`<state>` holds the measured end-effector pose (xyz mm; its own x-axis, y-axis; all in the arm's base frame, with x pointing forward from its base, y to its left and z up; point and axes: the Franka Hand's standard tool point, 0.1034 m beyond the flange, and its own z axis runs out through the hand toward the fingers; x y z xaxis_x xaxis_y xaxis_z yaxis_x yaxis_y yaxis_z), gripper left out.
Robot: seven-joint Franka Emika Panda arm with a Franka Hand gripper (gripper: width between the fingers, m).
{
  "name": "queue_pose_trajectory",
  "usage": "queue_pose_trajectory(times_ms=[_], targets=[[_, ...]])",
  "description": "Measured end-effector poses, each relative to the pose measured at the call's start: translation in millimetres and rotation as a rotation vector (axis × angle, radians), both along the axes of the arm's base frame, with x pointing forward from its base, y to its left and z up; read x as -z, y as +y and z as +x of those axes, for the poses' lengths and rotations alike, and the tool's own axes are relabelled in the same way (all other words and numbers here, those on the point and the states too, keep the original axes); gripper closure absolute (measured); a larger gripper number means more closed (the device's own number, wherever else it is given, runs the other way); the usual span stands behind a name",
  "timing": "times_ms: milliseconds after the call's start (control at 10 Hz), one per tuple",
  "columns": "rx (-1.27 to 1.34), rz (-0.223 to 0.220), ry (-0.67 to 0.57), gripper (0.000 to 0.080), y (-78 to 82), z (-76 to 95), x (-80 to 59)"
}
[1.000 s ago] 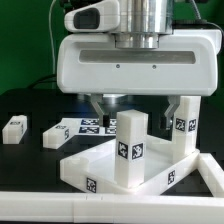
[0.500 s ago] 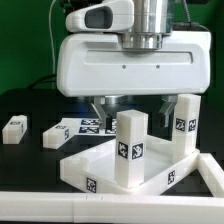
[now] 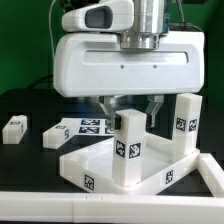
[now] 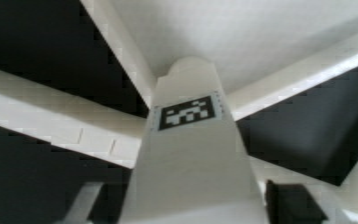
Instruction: Assemble desk
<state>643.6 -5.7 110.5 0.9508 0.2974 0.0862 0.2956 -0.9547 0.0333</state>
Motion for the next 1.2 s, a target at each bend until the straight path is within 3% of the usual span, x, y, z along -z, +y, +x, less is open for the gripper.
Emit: queue_pose_trajectory(times_ms=[700,800,900,1000,1200], targets=[[0.101,0.001,0.022,0.0450,-3.7,-4.2,-1.0],[0.130,0.010,0.034,0.0272,-2.0,-6.5,-7.5],[0.162,0.020,0.032,0.0272,0.8,-8.8,-19.6],[0.191,0.031,0.031,0.0175,1.4,-15.0,-31.6],[0.224,0.047,0.023,0.0157,-3.5,-30.9,-51.3]])
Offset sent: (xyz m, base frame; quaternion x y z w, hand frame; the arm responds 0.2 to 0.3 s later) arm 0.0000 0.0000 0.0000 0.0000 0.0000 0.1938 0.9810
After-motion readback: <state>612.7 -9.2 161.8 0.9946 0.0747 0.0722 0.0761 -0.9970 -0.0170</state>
